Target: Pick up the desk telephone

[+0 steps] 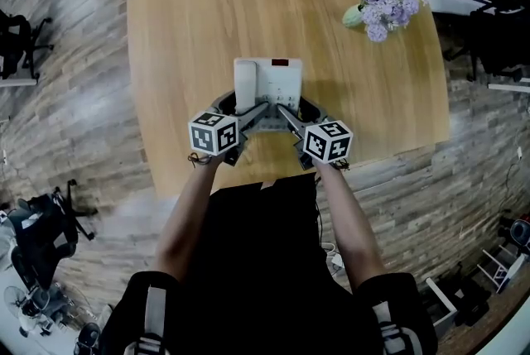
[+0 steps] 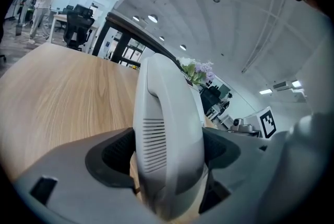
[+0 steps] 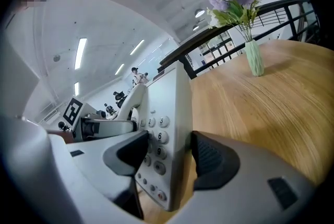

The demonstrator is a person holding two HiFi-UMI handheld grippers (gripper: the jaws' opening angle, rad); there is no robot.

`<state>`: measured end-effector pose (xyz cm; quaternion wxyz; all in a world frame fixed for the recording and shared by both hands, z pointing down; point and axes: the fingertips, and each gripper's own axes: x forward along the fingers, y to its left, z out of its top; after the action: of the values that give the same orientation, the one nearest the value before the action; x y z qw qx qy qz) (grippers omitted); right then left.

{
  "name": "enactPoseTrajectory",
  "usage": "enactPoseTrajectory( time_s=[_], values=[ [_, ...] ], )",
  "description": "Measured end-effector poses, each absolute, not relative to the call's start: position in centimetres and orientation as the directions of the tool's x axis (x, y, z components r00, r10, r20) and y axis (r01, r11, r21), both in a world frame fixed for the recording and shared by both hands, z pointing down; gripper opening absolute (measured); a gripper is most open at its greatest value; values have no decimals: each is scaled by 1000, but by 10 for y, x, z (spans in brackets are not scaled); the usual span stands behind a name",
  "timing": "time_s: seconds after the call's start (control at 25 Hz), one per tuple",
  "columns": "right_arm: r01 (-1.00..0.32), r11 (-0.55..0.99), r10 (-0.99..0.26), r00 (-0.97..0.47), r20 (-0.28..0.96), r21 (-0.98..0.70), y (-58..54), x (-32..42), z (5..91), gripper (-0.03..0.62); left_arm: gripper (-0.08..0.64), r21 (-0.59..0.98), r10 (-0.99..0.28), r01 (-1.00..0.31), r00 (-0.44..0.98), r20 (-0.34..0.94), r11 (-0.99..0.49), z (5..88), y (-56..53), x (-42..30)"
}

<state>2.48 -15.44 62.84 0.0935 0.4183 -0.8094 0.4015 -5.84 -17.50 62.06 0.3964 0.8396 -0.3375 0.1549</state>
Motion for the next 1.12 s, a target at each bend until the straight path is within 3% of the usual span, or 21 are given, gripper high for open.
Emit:
enactPoseTrajectory(
  time_s=[1.12],
  values=[
    [-788,392,-688,-594,417,-475,-140,44,537,267,399,509,-494,-660,751,437,-553,528,-162,-40]
  ],
)
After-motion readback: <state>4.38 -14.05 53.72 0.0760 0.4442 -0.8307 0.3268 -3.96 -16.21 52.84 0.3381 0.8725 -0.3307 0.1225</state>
